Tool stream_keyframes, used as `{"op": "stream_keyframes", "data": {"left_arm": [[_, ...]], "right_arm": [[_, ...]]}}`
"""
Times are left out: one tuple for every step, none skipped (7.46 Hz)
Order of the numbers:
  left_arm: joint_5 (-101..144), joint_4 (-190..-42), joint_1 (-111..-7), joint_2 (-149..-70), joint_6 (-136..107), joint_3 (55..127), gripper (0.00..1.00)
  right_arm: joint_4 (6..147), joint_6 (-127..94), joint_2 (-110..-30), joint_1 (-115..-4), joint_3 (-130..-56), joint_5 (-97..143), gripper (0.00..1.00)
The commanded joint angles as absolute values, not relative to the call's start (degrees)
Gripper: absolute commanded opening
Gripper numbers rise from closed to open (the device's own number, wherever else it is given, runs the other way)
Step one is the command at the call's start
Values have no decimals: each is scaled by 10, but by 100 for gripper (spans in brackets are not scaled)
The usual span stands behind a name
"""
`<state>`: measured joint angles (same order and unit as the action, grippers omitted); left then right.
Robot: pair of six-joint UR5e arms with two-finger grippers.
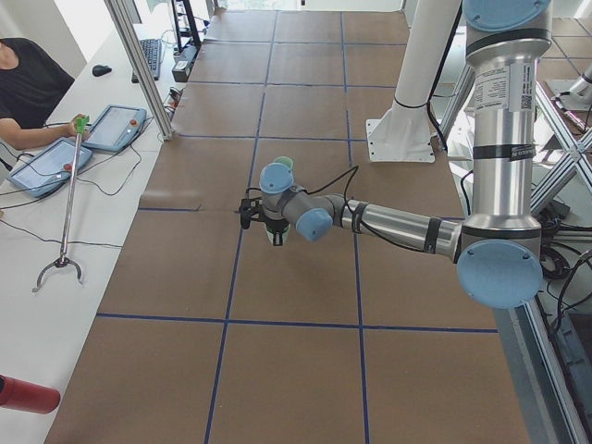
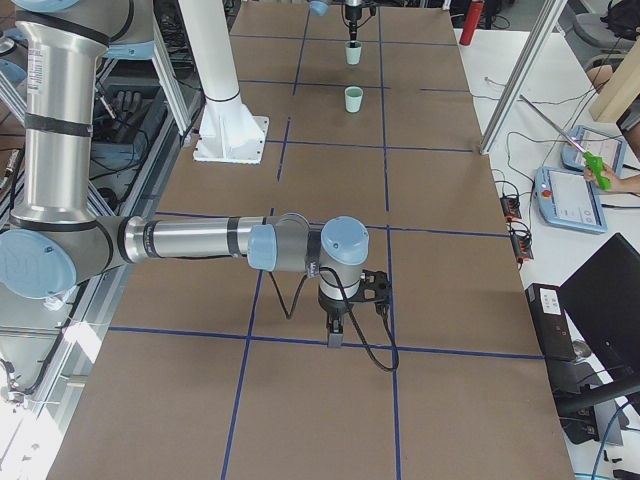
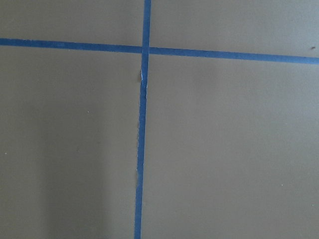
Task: Stack cups
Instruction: 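Lift the grasped cup off the table with the left gripper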
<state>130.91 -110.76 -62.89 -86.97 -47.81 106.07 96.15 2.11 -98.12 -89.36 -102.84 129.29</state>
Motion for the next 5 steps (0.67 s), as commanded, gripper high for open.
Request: {"op": "stream_keyframes", "data": {"left_arm": [[1310,-926,-677,-929,-468,1148,0],[1310,-852,-675,-991,-479,1153,0],[1310,-830,-664,-1032,-523,1151,0],[1310,-831,-624,-1061,-591,1150,0],[1304,-832,-583,-1094,-651,1144,0]], "right_arm": [[962,21,-981,-894,-1028,1293,100],[962,21,-981,-893,-1028,1293,100],[962,21,-981,-894,-1028,1293,100],[962,21,-982,-893,-1028,1293,100],[962,21,-982,-894,-1028,1293,100]]}}
